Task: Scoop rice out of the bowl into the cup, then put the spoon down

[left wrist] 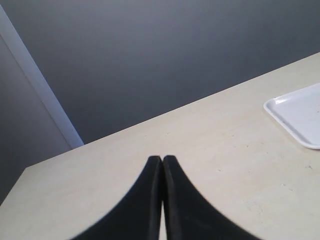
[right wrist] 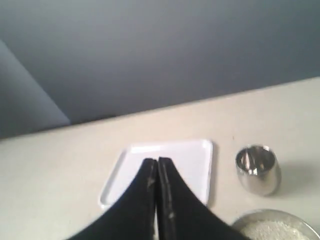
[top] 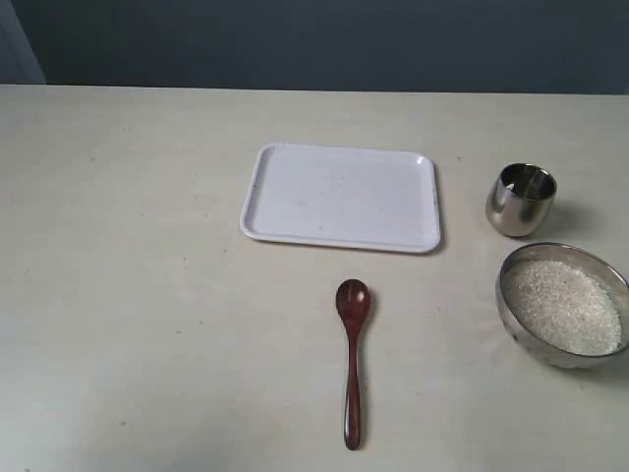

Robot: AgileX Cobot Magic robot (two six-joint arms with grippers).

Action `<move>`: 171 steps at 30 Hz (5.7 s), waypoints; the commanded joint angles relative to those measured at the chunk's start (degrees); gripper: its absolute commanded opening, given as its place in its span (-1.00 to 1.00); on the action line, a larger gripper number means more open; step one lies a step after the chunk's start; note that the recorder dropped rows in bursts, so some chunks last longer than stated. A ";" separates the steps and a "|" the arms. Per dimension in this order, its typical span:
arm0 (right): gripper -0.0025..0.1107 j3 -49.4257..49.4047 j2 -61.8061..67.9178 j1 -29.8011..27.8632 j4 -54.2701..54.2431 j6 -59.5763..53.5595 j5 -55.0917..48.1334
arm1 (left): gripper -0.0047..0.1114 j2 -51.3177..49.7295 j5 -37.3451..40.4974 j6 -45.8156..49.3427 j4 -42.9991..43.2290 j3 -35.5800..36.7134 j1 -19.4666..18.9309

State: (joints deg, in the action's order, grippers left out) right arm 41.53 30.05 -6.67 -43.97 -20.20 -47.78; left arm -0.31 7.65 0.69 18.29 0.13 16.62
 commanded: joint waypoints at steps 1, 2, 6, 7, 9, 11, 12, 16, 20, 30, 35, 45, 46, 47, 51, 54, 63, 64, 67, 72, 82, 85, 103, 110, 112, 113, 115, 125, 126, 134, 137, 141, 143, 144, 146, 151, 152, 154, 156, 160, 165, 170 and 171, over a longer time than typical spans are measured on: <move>-0.97 12.91 17.83 0.56 5.33 -4.70 -10.95 | -0.91 0.31 -0.59 -0.24 -0.18 -0.13 0.03; -0.97 14.97 20.88 1.37 6.78 -4.70 -11.67 | -0.91 0.31 -0.59 -0.24 -0.18 -0.13 0.03; -0.97 17.08 29.93 7.57 14.89 0.72 -13.74 | -0.91 0.31 -0.59 -0.24 -0.18 -0.13 0.03; -0.97 16.67 31.77 10.35 18.74 3.81 -13.86 | -0.91 0.31 -0.59 -0.24 -0.18 -0.13 0.03; -0.97 16.03 34.83 17.16 26.29 10.51 -13.88 | -0.91 0.31 -0.59 -0.24 -0.18 -0.13 0.03; -0.97 15.79 37.95 24.84 32.40 17.96 -12.99 | -0.91 0.31 -0.59 -0.24 -0.18 -0.13 0.03; -0.97 15.79 39.23 28.05 33.96 21.07 -12.37 | -0.91 0.31 -0.59 -0.24 -0.18 -0.13 0.03; -0.97 15.90 46.13 41.82 39.21 32.01 -7.46 | -0.91 0.31 -0.59 -0.24 -0.18 -0.13 0.03; -0.97 15.90 54.06 49.89 39.23 36.06 -4.27 | -0.91 0.31 -0.59 -0.24 -0.18 -0.13 0.03; -0.55 15.90 66.03 54.27 24.28 26.92 2.72 | -0.91 0.31 -0.59 -0.24 -0.18 -0.13 0.03; -0.11 15.90 66.12 54.27 21.32 27.47 4.25 | -0.91 0.31 -0.59 -0.24 -0.18 -0.13 0.03; -0.18 15.90 70.37 54.68 22.12 33.76 3.75 | -0.91 0.31 -0.59 -0.24 -0.18 -0.13 0.03; -0.15 15.90 71.36 54.68 22.12 33.76 3.51 | -0.91 0.31 -0.59 -0.24 -0.18 -0.13 0.03; -0.15 15.90 72.31 54.68 21.98 33.76 3.22 | -0.91 0.31 -0.59 -0.24 -0.18 -0.13 0.03; -0.16 15.90 75.09 54.79 20.79 33.76 3.50 | -0.91 0.31 -0.59 -0.24 -0.18 -0.13 0.03; -0.16 15.90 76.35 54.79 20.79 33.76 3.64 | -0.91 0.31 -0.59 -0.24 -0.18 -0.13 0.03; -0.16 15.90 79.15 54.79 19.24 33.76 4.75 | -0.91 0.31 -0.59 -0.24 -0.18 -0.13 0.03; -0.16 15.90 79.25 54.79 19.24 33.76 4.73 | -0.91 0.31 -0.59 -0.24 -0.18 -0.13 0.03; -0.16 15.90 79.51 54.79 19.24 33.89 4.88 | -0.91 0.31 -0.59 -0.24 -0.18 -0.13 0.03; -0.16 15.90 79.51 54.79 19.82 35.38 4.73 | -0.91 0.31 -0.59 -0.24 -0.18 -0.13 0.03; -0.16 15.90 79.51 54.79 23.31 39.64 4.72 | -0.91 0.31 -0.59 -0.24 -0.18 -0.13 0.03; -0.16 15.90 79.51 54.79 22.91 39.78 5.10 | -0.91 0.31 -0.59 -0.24 -0.18 -0.13 0.03; -0.24 15.90 82.49 54.79 21.12 40.84 5.73 | -0.91 0.31 -0.59 -0.24 -0.18 -0.13 0.03; -0.97 15.90 82.49 54.79 21.40 40.84 3.45 | -0.91 0.31 -0.59 -0.24 -0.18 -0.13 0.03; -0.97 15.90 82.49 54.79 22.07 40.84 3.08 | -0.91 0.31 -0.59 -0.24 -0.18 -0.13 0.03; -0.97 15.90 82.49 54.79 23.11 40.57 1.59 | -0.91 0.31 -0.59 -0.24 -0.18 -0.13 0.03; -0.97 15.90 82.23 54.79 24.45 40.14 -0.40 | -0.91 0.31 -0.59 -0.24 -0.18 -0.13 0.03; -0.97 15.99 76.19 54.68 31.86 39.13 -5.65 | -0.91 0.31 -0.59 -0.24 -0.18 -0.13 0.03; -0.97 15.99 75.59 54.68 32.74 39.13 -7.12 | -0.91 0.31 -0.59 -0.24 -0.18 -0.13 0.03; -0.97 26.29 69.94 54.68 49.47 39.00 -22.18 | -0.91 0.31 -0.59 -0.24 -0.18 -0.13 0.03; -0.97 32.50 68.36 54.68 54.08 36.62 -22.18 | -0.91 0.31 -0.59 -0.24 -0.18 -0.13 0.03; -0.97 37.60 67.88 54.68 55.28 35.46 -22.18 | -0.91 0.31 -0.59 -0.24 -0.18 -0.13 0.03; -0.97 38.17 67.88 54.68 57.77 35.46 -22.18 | -0.91 0.31 -0.59 -0.24 -0.18 -0.13 0.03; -0.97 38.17 67.88 54.68 59.60 35.46 -22.18 | -0.91 0.31 -0.59 -0.24 -0.18 -0.13 0.03; -0.97 38.17 67.88 54.68 62.99 35.46 -22.18 | -0.91 0.31 -0.59 -0.24 -0.18 -0.13 0.03; -0.97 38.17 66.49 51.87 66.44 35.46 -22.18 | -0.91 0.31 -0.59 -0.24 -0.18 -0.13 0.03; -0.97 38.17 65.86 50.54 66.75 35.22 -22.18 | -0.91 0.31 -0.59 -0.24 -0.18 -0.13 0.03; -0.97 38.17 64.51 47.68 66.85 34.55 -22.18 | -0.91 0.31 -0.59 -0.24 -0.18 -0.13 0.03; -0.97 38.01 62.56 44.38 66.59 33.30 -22.18 | -0.91 0.31 -0.59 -0.24 -0.18 -0.13 0.03; -0.97 35.81 58.13 39.32 66.17 29.69 -22.18 | -0.91 0.31 -0.59 -0.24 -0.18 -0.13 0.03; -0.97 28.65 52.36 34.79 66.34 28.62 -22.18 | -0.91 0.31 -0.59 -0.24 -0.18 -0.13 0.03; -0.97 15.58 47.89 33.29 66.73 27.67 -22.18 | -0.91 0.31 -0.59 -0.24 -0.18 -0.13 0.03; -0.97 13.01 47.12 33.29 66.99 27.67 -22.18 | -0.91 0.31 -0.59 -0.24 -0.18 -0.13 0.03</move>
State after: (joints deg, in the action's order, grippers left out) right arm 60.14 79.23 27.09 22.23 8.11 -69.73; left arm -0.31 7.65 0.69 18.29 0.13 16.62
